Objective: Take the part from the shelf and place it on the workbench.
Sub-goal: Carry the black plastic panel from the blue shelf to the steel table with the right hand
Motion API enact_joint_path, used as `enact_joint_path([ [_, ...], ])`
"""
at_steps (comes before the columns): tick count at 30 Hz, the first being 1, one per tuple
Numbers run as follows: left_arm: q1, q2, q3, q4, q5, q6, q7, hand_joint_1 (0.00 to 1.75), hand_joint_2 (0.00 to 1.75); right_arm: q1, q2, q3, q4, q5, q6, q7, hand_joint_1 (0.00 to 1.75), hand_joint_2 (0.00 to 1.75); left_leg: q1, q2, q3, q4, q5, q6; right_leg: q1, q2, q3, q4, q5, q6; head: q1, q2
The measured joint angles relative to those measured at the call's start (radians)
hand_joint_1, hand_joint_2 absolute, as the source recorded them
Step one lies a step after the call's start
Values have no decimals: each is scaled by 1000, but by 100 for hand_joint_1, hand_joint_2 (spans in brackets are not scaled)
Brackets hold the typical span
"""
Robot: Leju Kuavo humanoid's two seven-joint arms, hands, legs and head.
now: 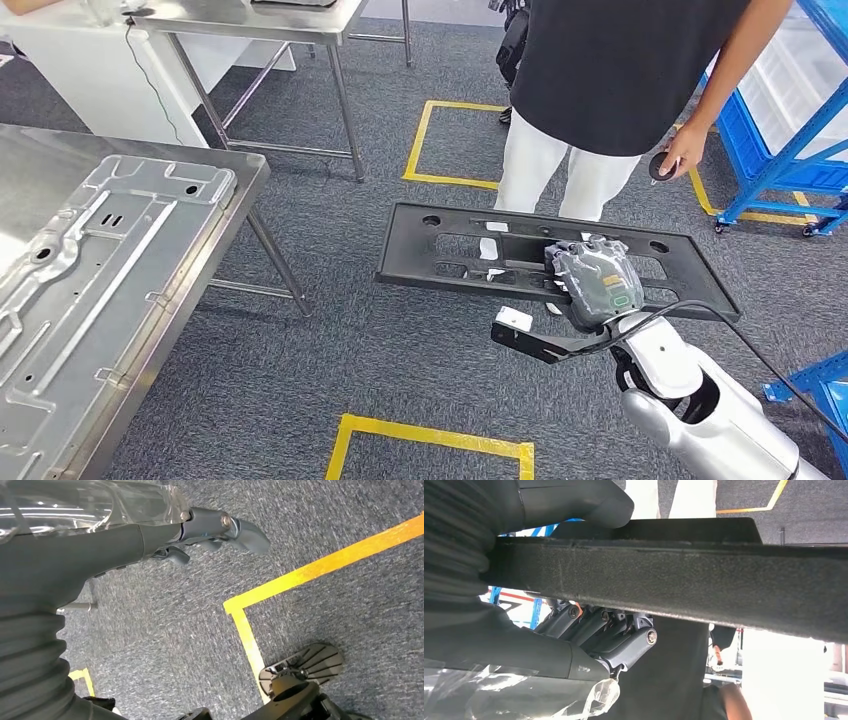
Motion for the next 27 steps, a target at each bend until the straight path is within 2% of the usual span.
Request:
enact_joint_path([
  [2, -1, 0, 0, 0, 0, 0, 0, 0, 175, -2, 0, 0, 0, 0, 0, 0, 175, 175, 1, -2, -3, 13, -8, -7, -3, 0, 76, -155, 71, 4, 0, 0],
  [3, -1, 1, 0, 0, 0, 0, 0, 0, 175, -3, 0, 0, 0, 0, 0, 0, 175, 175, 0, -2, -7, 22, -13, -12, -4, 1, 105, -216, 92, 3, 0, 0],
  [4, -1, 1, 0, 0, 0, 1, 0, 0, 175, -2, 0, 0, 0, 0, 0, 0, 175, 175, -2, -3, -12, 28, -16, -16, -4, 2, 120, -249, 101, 0, -1, 0],
  [7, 1, 1, 0, 0, 0, 1, 0, 0, 175, -1, 0, 0, 0, 0, 0, 0, 175, 175, -2, -2, -20, 37, -21, -24, -1, 4, 119, -257, 103, -15, -1, 0],
  [8, 2, 1, 0, 0, 0, 1, 0, 0, 175, -2, 0, 0, 0, 0, 0, 0, 175, 175, 0, -2, -26, 51, -33, -28, -2, 4, 120, -258, 105, -19, -1, 0],
  [9, 2, 1, 0, 0, 0, 1, 0, 0, 175, -3, 0, 0, 0, 0, 0, 0, 175, 175, 2, -1, -42, 88, -56, -34, -4, 3, 120, -258, 105, -24, -2, 0],
  [10, 1, 1, 0, 0, 0, 1, 0, 0, 175, -3, 0, 0, 0, 0, 0, 0, 175, 175, 5, -1, -68, 148, -89, -41, -4, 2, 121, -259, 106, -27, -2, 0],
  [12, 1, 0, 0, 0, 0, 1, 0, 0, 175, -3, 0, 0, 0, 0, 0, 0, 175, 175, 10, 0, -139, 305, -155, -50, -3, 1, 120, -259, 105, -30, -3, 0],
  [13, 2, 0, 0, 0, 0, 1, 0, 0, 175, -3, 0, 0, 0, 0, 0, 0, 175, 175, 12, 0, -166, 359, -171, -52, -3, 1, 120, -259, 105, -30, -3, 0],
  [14, 3, 0, 0, 0, 0, 1, 0, 0, 175, -3, 0, 0, 0, 0, 0, 0, 175, 175, 12, 0, -174, 374, -167, -51, -2, 1, 121, -259, 105, -30, -3, 0],
  [15, 3, 0, 0, 0, 0, 1, 0, 0, 175, -3, 0, 0, 0, 0, 0, 0, 175, 175, 12, 0, -160, 341, -144, -48, -2, 2, 122, -259, 104, -30, -3, 0],
  [17, 1, 0, 0, 0, 0, 1, 0, 0, 175, -4, 0, 0, -1, 0, 0, 1, 175, 175, 9, 0, -87, 184, -68, -37, -2, 3, 125, -260, 103, -30, -3, 0],
  [18, 0, 0, 0, 0, 0, 1, 0, 0, 175, -5, 0, 0, -1, 0, 0, 1, 175, 175, 5, 0, -53, 110, -39, -32, -2, 3, 125, -261, 103, -28, -3, 0],
  [19, -1, 0, 0, 0, 0, 1, 0, 0, 175, -5, 0, 0, -1, 0, 0, 1, 175, 175, 1, 0, -31, 60, -23, -28, -2, 4, 123, -263, 104, -26, -3, 0],
  [20, -2, 0, 0, 0, 0, 1, 0, 0, 175, -4, 0, 0, -1, 0, 0, 1, 175, 175, -3, 0, -22, 36, -19, -25, -2, 4, 121, -265, 105, -22, -3, 0],
  [22, -1, 0, 0, 0, 0, 1, 0, 0, 175, -3, 0, 0, 0, 0, 0, 1, 175, 175, -6, -1, -19, 24, -16, -20, -5, 4, 119, -269, 107, -12, -3, 0],
  [24, -1, 0, 0, 0, 0, 1, 0, 0, 175, -4, 0, 0, 0, 0, 0, 0, 175, 175, -3, -1, -9, 10, -7, -9, -4, 2, 107, -241, 84, -6, -2, 0],
  [25, -1, 1, 0, 0, 0, 1, 0, 0, 175, -4, 0, 0, 0, 0, 0, 0, 175, 175, -1, -1, -4, 4, -4, -4, -3, 1, 85, -191, 56, -5, -2, 0],
  [27, -1, 1, 0, 0, 0, 1, 0, 0, 175, -2, 0, 0, 0, 0, 0, 0, 175, 175, -2, 0, -3, 3, -3, 1, -1, 0, 13, -40, -10, -5, -1, 0],
])
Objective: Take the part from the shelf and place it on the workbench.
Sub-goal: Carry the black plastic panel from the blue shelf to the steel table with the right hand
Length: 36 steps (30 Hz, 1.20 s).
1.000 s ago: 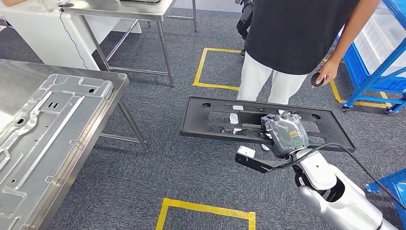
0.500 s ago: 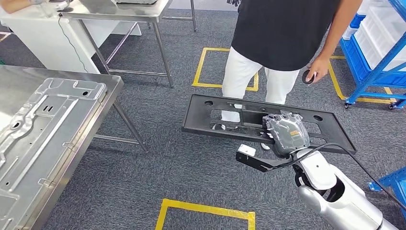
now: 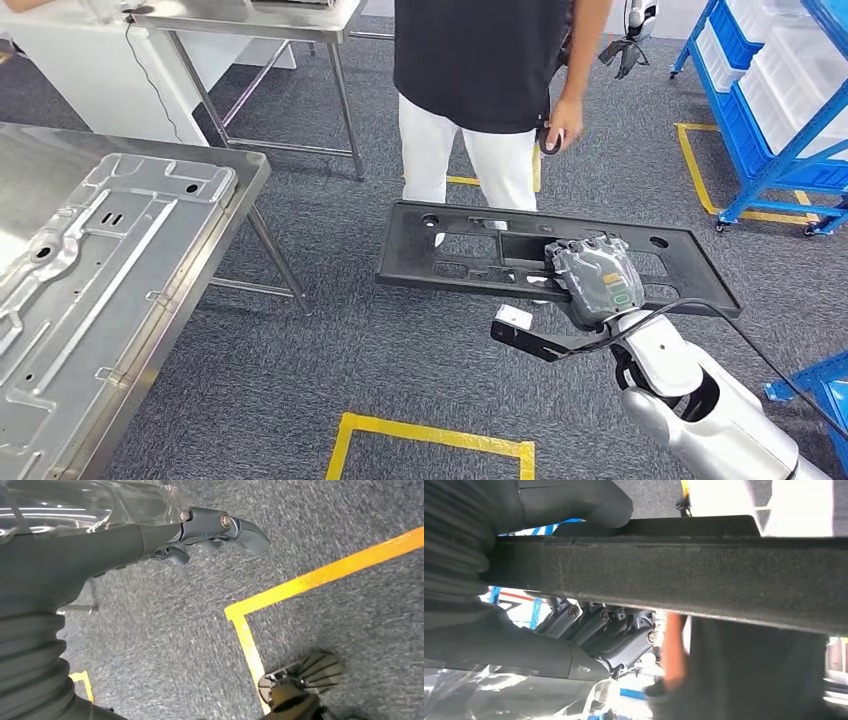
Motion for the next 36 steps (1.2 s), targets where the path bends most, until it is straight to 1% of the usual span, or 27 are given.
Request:
enact_joint_path([
  [1, 1, 0, 0, 0, 0, 0, 0, 0, 175, 1, 0, 0, 0, 0, 0, 0, 175, 175, -1, 0, 0, 0, 0, 0, 0, 0, -33, 64, -20, 1, 0, 0],
  [2, 1, -1, 0, 0, 0, -1, 0, 0, 175, 2, 0, 0, 0, 0, 0, 0, 175, 175, -1, 0, 0, 1, -1, 1, 0, 0, -48, 91, -20, 2, 0, 0],
  [3, 2, -1, 0, 0, 0, -1, 0, 0, 175, 2, 0, 0, 0, 0, 0, 0, 175, 175, 0, 0, 0, 3, -2, 1, 0, -1, -42, 75, -1, 4, 0, 0],
  [4, 2, -1, 0, 0, 0, -1, 0, 0, 175, 1, 0, 0, 0, 0, 0, 0, 175, 175, 1, -1, 1, 6, -4, -1, -1, -1, -14, 14, 34, 5, 0, 0],
  [5, 2, -1, 0, 0, 0, -1, 0, 0, 175, 1, 0, 0, 0, 0, 0, 0, 175, 175, 2, -1, 1, 11, -8, -4, -3, -1, 27, -68, 71, 6, 0, 0],
  [6, 1, -1, 0, 0, 0, 0, 0, 0, 175, -1, 0, 0, 0, 0, 0, 0, 175, 175, 1, -2, -1, 18, -12, -9, -3, 0, 65, -141, 98, 6, 0, 0],
  [7, 1, -1, 0, 0, 0, 0, 0, 0, 175, -2, 0, 0, 0, 0, 0, 0, 175, 175, 1, -2, -5, 25, -16, -13, -2, 0, 91, -193, 115, 3, 0, 0],
  [8, 0, 0, 0, 0, 0, 0, 0, 0, 175, -3, 0, 0, 0, 0, 0, 0, 175, 175, 0, -2, -9, 30, -19, -18, -1, 2, 101, -216, 119, 0, -1, 0],
  [11, 2, 0, 0, 0, 0, 0, 1, 0, 175, -4, 0, 1, 0, -4, 3, 1, 175, 175, 2, -2, -18, 40, -25, -26, 2, 2, 97, -217, 121, -14, -1, 0],
  [13, 0, -1, 0, 0, -4, -11, 14, 0, 175, -10, 5, 2, 0, -56, 46, 4, 175, 175, 6, -1, -44, 104, -66, -38, 0, 0, 98, -219, 123, -23, -2, 0],
  [15, -1, -1, 0, 0, -4, -30, 35, 0, 175, -25, 27, 15, 4, -152, 124, 15, 175, 175, 12, 0, -110, 250, -133, -51, 0, -1, 97, -219, 123, -28, -3, 0],
  [16, -1, -1, 0, 0, -2, -36, 43, 0, 175, -33, 43, 27, 9, -189, 153, 20, 175, 175, 14, 0, -143, 319, -157, -54, 1, -1, 96, -219, 123, -29, -3, 0],
  [17, 1, -1, 0, 0, 0, -40, 46, 0, 175, -42, 60, 41, 14, -209, 166, 25, 175, 175, 15, 0, -164, 358, -166, -56, 1, -1, 95, -219, 123, -29, -4, 0],
  [18, 2, -1, 0, 0, 1, -40, 46, 0, 175, -50, 76, 54, 19, -216, 169, 28, 175, 175, 15, 0, -165, 355, -154, -55, 2, -1, 95, -219, 123, -29, -4, 0],
  [19, 1, 0, 0, 0, 1, -41, 47, 0, 175, -59, 89, 64, 23, -221, 169, 29, 175, 175, 14, 0, -144, 307, -125, -50, 2, 0, 96, -219, 123, -29, -4, 0],
  [21, -1, 0, 0, 0, 0, -40, 47, 0, 175, -77, 109, 80, 29, -229, 167, 29, 175, 175, 6, 3, -69, 145, -51, -36, 3, -3, 100, -221, 122, -28, -4, 0],
  [22, -2, 1, 0, 0, 0, -40, 47, 0, 175, -86, 114, 86, 32, -231, 165, 30, 175, 175, 1, 5, -39, 78, -26, -30, 4, -5, 101, -222, 122, -27, -4, 0],
  [23, -2, 1, 0, 0, 0, -40, 47, 0, 175, -93, 119, 91, 35, -233, 164, 30, 175, 175, -3, 6, -23, 39, -14, -26, 4, -7, 100, -223, 122, -25, -4, 0],
  [25, 0, 2, 0, 0, 0, -40, 48, 0, 175, -100, 126, 102, 43, -235, 163, 31, 175, 175, -8, 5, -19, 23, -11, -22, 4, -11, 99, -227, 124, -18, -3, 0],
  [27, 3, 4, 0, 0, 0, -40, 49, 0, 175, -104, 130, 111, 49, -235, 163, 31, 175, 175, -4, 4, -12, 10, -4, -13, 4, -12, 94, -214, 109, -11, -3, 0],
  [28, 3, 5, 0, 0, 0, -40, 49, 0, 175, -107, 131, 114, 51, -235, 162, 31, 175, 175, -2, 3, -8, 3, 0, -8, 5, -11, 79, -180, 86, -8, -2, 0],
  [29, 2, 5, 0, 0, 0, -40, 50, 0, 175, -109, 132, 117, 54, -235, 162, 31, 175, 175, 0, 3, -4, -2, 3, -4, 6, -10, 54, -123, 54, -7, -2, 0],
  [31, 1, 6, 0, 0, 0, -41, 50, 0, 175, -111, 134, 125, 60, -235, 161, 31, 175, 175, -1, 1, -4, -2, 3, 0, 9, -7, -17, 27, -9, -7, -1, 0],
  [32, 2, 6, 0, 0, 0, -41, 50, 0, 175, -111, 135, 130, 64, -238, 161, 30, 175, 175, -1, 0, -4, -2, 3, 0, 9, -7, -41, 76, -22, -6, -1, 0],
  [33, 4, 6, 0, 0, -1, -38, 51, 0, 175, -112, 136, 134, 68, -244, 161, 27, 175, 175, -1, -1, -4, -1, 2, 0, 8, -7, -48, 87, -16, -6, -1, 0],
  [34, 5, 6, 0, 0, -2, -32, 50, 0, 175, -114, 138, 139, 72, -255, 161, 22, 175, 175, 0, -3, -3, 1, 1, -1, 7, -7, -37, 61, 6, -5, -1, 0],
  [36, 7, 6, 1, 0, 0, -11, 38, 0, 175, -128, 143, 149, 82, -281, 155, 10, 175, 175, 1, -6, -5, 10, -5, -8, 4, -4, 34, -82, 76, -2, -1, 0],
])
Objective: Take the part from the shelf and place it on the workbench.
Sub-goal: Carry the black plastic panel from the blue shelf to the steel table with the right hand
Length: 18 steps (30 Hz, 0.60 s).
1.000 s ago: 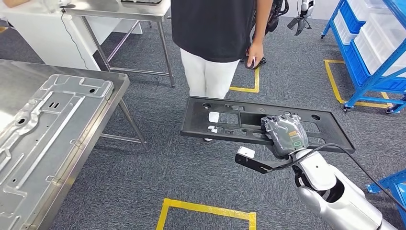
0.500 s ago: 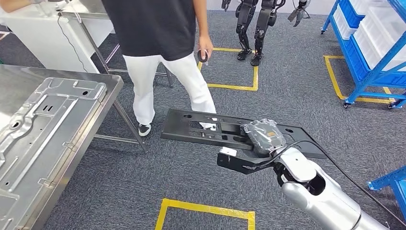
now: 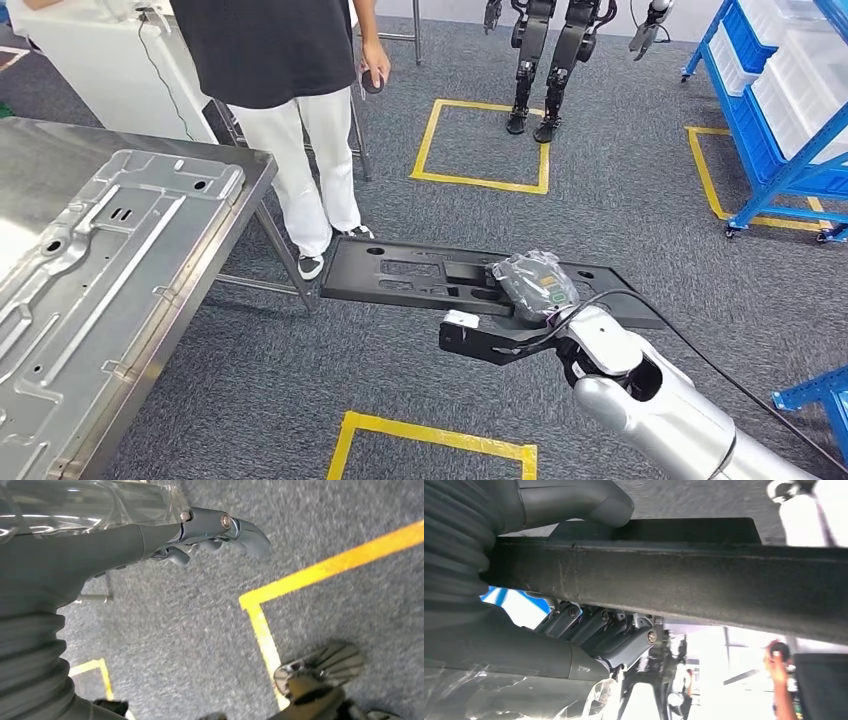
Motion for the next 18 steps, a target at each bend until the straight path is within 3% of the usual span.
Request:
enact_joint_path([
  [2, -2, 1, 4, 0, 12, 22, -19, 0, 175, -19, 11, 14, 16, -17, -13, -8, 175, 175, -2, -2, -9, 17, -8, -9, -2, 6, 54, -111, 38, -2, -1, 0],
  [6, -5, 4, 19, 0, 48, 47, -49, 0, 175, -49, 36, 49, 46, -25, -36, -19, 175, 175, -1, -2, -26, 38, -21, -21, 1, 4, 58, -133, 41, -19, -1, 0],
  [8, -4, 5, 31, 0, 65, 45, -70, 0, 175, -65, 52, 67, 59, -26, -37, -16, 175, 175, 5, 0, -65, 125, -69, -34, -2, 1, 58, -134, 43, -28, -2, 0],
  [10, -1, 4, 40, 0, 63, 35, -84, 0, 175, -70, 66, 84, 73, -28, -38, -9, 175, 175, 12, 1, -137, 277, -131, -46, -2, 0, 58, -134, 42, -32, -2, 0],
  [11, 3, 2, 41, 0, 58, 31, -86, 0, 175, -69, 70, 93, 80, -29, -40, -4, 175, 175, 14, 2, -168, 335, -147, -49, -1, -1, 59, -134, 41, -33, -3, 0],
  [12, 6, -1, 42, 0, 53, 27, -83, 0, 175, -67, 72, 101, 86, -30, -43, 1, 175, 175, 15, 2, -184, 358, -146, -49, -1, -1, 59, -134, 41, -33, -3, 0],
  [13, 10, -4, 43, 0, 51, 23, -75, 0, 175, -65, 73, 107, 92, -31, -47, 7, 175, 175, 16, 2, -180, 337, -126, -47, -1, -2, 59, -134, 40, -33, -3, 0],
  [16, 21, -13, 45, 0, 38, 11, -47, 0, 175, -64, 70, 113, 101, -29, -59, 21, 175, 175, 10, 11, -83, 118, -17, -33, 0, -3, 65, -135, 36, -29, -3, 0],
  [18, 24, -18, 46, 0, 32, 10, -39, 0, 175, -64, 63, 112, 105, -32, -64, 26, 175, 175, 1, 18, -45, 35, 8, -23, 2, -3, 65, -136, 35, -22, -3, 0],
])
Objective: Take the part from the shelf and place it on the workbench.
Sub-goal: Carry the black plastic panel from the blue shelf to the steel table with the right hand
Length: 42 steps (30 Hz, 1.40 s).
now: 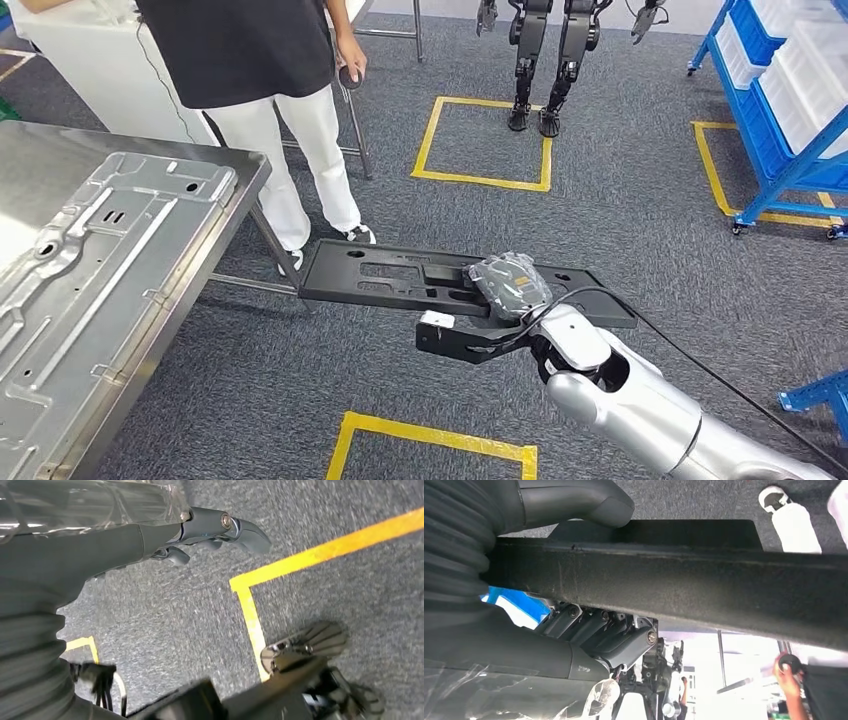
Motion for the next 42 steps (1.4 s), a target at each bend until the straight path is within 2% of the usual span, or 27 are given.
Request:
enact_joint_path([
  [2, 2, -4, 0, 0, 0, 0, 1, 0, 175, 0, -11, -1, 3, -6, 0, 6, 175, 175, -3, -2, 4, -14, -1, 7, 0, -2, -1, -4, 1, 10, 1, 0],
  [4, 3, -9, 0, 0, 0, 1, 0, 0, 175, 0, -25, -3, 5, -10, 0, 10, 175, 175, -1, -6, 13, -28, 5, 17, 0, -3, -11, 19, -20, 18, 2, 0],
  [5, 3, -10, 1, 0, 0, 1, -1, 0, 175, 0, -31, -4, 6, -11, 0, 11, 175, 175, 1, -7, 17, -35, 9, 22, 1, -1, -32, 64, -45, 19, 2, 0],
  [7, 3, -13, 1, 0, 0, 0, -1, 0, 175, 1, -41, -4, 8, -11, 0, 11, 175, 175, 1, -9, 19, -36, 10, 28, 3, 2, -103, 210, -111, 19, 4, 0],
  [8, 3, -14, 1, 0, 0, -1, -2, 0, 175, 4, -45, -4, 10, -11, 1, 11, 175, 175, 0, -11, 19, -36, 10, 29, 4, 2, -138, 278, -132, 19, 4, 0],
  [9, 4, -16, 1, 0, 0, -2, -2, 0, 175, 6, -48, -4, 11, -12, 1, 11, 175, 175, -1, -14, 19, -35, 10, 30, 3, 3, -158, 312, -136, 20, 4, 0],
  [10, 5, -18, 1, 0, 0, -2, -2, 0, 175, 7, -50, -4, 13, -12, 1, 11, 175, 175, 0, -17, 20, -35, 10, 30, 3, 2, -155, 302, -120, 21, 4, 0],
  [11, 5, -19, 1, 0, 0, -2, -2, 0, 175, 7, -53, -4, 13, -12, 1, 11, 175, 175, 1, -21, 21, -33, 9, 29, 2, 3, -131, 250, -88, 21, 4, 0],
  [13, 5, -21, 2, 0, 0, -2, -2, 0, 175, 5, -57, -4, 13, -12, 1, 11, 175, 175, 1, -27, 21, -25, 4, 22, -1, 10, -50, 94, -21, 24, 4, 0],
  [15, 3, -21, 2, 0, -1, -3, -2, 0, 175, 4, -58, -5, 13, -12, 1, 11, 175, 175, -2, -31, 17, -14, -2, 14, -3, 18, -6, 10, 5, 21, 3, 0],
  [18, 5, -21, 3, 0, -7, -11, 3, 0, 175, 2, -60, -5, 13, -11, 1, 15, 175, 175, -1, -32, 11, -7, -6, 7, -1, 13, -4, 4, 7, 8, 3, 0],
  [19, 6, -21, 3, 0, -9, -14, 5, 0, 175, 0, -62, -6, 13, -11, 1, 17, 175, 175, 0, -30, 4, 9, -19, 2, -1, 10, -4, 3, 8, 4, 2, 0],
  [21, 5, -22, 3, 0, -10, -13, 6, 0, 175, -8, -65, -11, 14, -11, 1, 17, 175, 175, 5, -23, -39, 110, -75, -10, -3, 3, -4, 2, 10, -4, 1, 0],
  [23, 2, -22, 4, 0, 2, -5, 0, 0, 175, -20, -66, -15, 17, -11, 2, 11, 175, 175, 11, -21, -109, 265, -140, -20, -2, -7, -4, 2, 9, -8, -1, 0],
  [24, 0, -22, 6, 0, 8, -2, -3, 0, 175, -27, -66, -15, 20, -11, 4, 6, 175, 175, 12, -21, -133, 315, -155, -21, -1, -12, -4, 2, 9, -8, -1, 0],
  [25, -3, -22, 8, 0, 13, 0, -6, 0, 175, -35, -65, -15, 23, -10, 5, 1, 175, 175, 13, -21, -138, 325, -151, -20, -1, -19, -4, 2, 9, -8, -1, 0],
  [26, -4, -22, 9, 0, 15, -1, -7, 0, 175, -43, -63, -15, 26, -10, 5, -3, 175, 175, 12, -19, -120, 289, -128, -16, 0, -24, -3, 2, 8, -9, -1, 0],
  [27, -4, -22, 10, 0, 17, -1, -6, 0, 175, -52, -61, -16, 29, -10, 6, -7, 175, 175, 8, -11, -85, 216, -93, -10, 1, -30, -1, 1, 7, -9, -1, 0],
  [29, -6, -22, 12, 0, 17, -1, -5, 0, 175, -68, -56, -17, 32, -9, 5, -12, 175, 175, -8, 31, -5, 54, -31, 5, 2, -44, 4, -1, 4, -7, -1, 0],
  [31, -11, -22, 13, 0, 13, 0, -4, 0, 175, -79, -53, -17, 37, -6, 5, -16, 175, 175, -22, 54, 26, -19, -12, 14, 5, -61, 6, -3, 3, -3, -1, 0],
  [33, -11, -22, 13, 0, 6, 1, -4, 0, 175, -86, -47, -16, 44, 0, 4, -23, 175, 175, -21, 35, 27, -29, -6, 20, 6, -77, 6, -5, 0, 3, -1, 0],
  [35, -9, -22, 13, 0, 1, 1, -1, 0, 175, -98, -41, -16, 51, 6, 4, -29, 175, 175, -15, 14, 34, -43, 4, 30, 4, -56, -7, 30, -28, 8, 0, 0],
  [37, -10, -23, 14, 0, 0, 1, 0, 0, 175, -107, -39, -16, 58, 8, 3, -30, 175, 175, -11, -8, 40, -50, 10, 37, 3, -16, -61, 153, -90, 10, 2, 0],
  [39, -10, -24, 14, 0, 0, 1, 1, 0, 175, -107, -38, -13, 65, 8, 3, -32, 175, 175, -8, -32, 41, -50, 11, 39, 3, -1, -130, 291, -137, 13, 3, 0],
  [40, -10, -25, 13, 0, 0, 1, 1, 0, 175, -106, -37, -11, 69, 9, 3, -32, 175, 175, -7, -46, 41, -48, 10, 39, 3, 0, -146, 318, -137, 16, 3, 0],
  [41, -9, -25, 13, 0, 0, 1, 1, 0, 175, -107, -36, -10, 73, 9, 3, -34, 175, 175, -4, -60, 42, -46, 9, 37, 1, 1, -141, 299, -115, 19, 3, 0],
  [42, -8, -25, 13, 0, 0, 1, 0, 0, 175, -109, -35, -9, 76, 10, 3, -36, 175, 175, 0, -75, 42, -41, 7, 34, -3, 8, -117, 242, -78, 23, 3, 0],
])
